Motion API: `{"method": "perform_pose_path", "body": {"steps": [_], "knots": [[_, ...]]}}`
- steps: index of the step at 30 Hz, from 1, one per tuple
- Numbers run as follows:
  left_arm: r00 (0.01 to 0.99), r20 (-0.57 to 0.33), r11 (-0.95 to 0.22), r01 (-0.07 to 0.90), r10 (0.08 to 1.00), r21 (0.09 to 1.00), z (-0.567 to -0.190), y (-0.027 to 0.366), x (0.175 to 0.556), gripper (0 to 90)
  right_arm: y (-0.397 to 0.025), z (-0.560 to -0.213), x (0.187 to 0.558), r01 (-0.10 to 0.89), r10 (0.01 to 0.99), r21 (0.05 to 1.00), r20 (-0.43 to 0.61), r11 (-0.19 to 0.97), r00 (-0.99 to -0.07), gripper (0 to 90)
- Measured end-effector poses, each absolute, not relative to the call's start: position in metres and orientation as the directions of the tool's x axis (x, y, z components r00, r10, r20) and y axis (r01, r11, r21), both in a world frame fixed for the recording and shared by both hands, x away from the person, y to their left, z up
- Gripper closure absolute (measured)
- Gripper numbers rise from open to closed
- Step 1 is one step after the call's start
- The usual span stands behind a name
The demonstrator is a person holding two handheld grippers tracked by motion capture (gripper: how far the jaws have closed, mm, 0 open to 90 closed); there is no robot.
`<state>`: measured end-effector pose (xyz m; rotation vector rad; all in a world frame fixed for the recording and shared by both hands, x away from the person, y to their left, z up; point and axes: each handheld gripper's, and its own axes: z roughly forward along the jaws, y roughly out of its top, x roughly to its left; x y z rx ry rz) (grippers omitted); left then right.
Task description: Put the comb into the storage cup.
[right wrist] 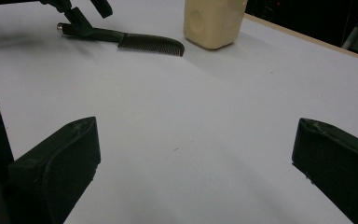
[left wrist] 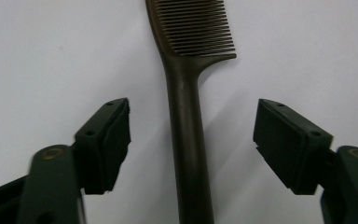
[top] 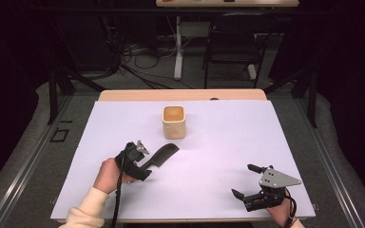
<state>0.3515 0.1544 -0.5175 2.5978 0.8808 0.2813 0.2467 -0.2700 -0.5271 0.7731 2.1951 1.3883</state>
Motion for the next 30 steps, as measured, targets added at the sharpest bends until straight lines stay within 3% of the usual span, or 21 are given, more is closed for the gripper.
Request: {"method": "perform_pose_path", "body": {"steps": [7, 30], "knots": [[0.784, 0.064, -0.744, 0.555, 0.617, 0.373, -0.516, 0.148, 0.359, 40.8, -0.270, -0.527, 0.247, 0.231, 0.655, 0.910, -0.057, 0.344, -0.753, 0.4], [0.767, 0.048, -0.750, 0.611, 0.640, 0.251, -0.522, 0.130, 0.382, 60.5, -0.269, -0.528, 0.247, 0.233, 0.648, 0.910, -0.049, 0.342, -0.760, 0.4]]}}
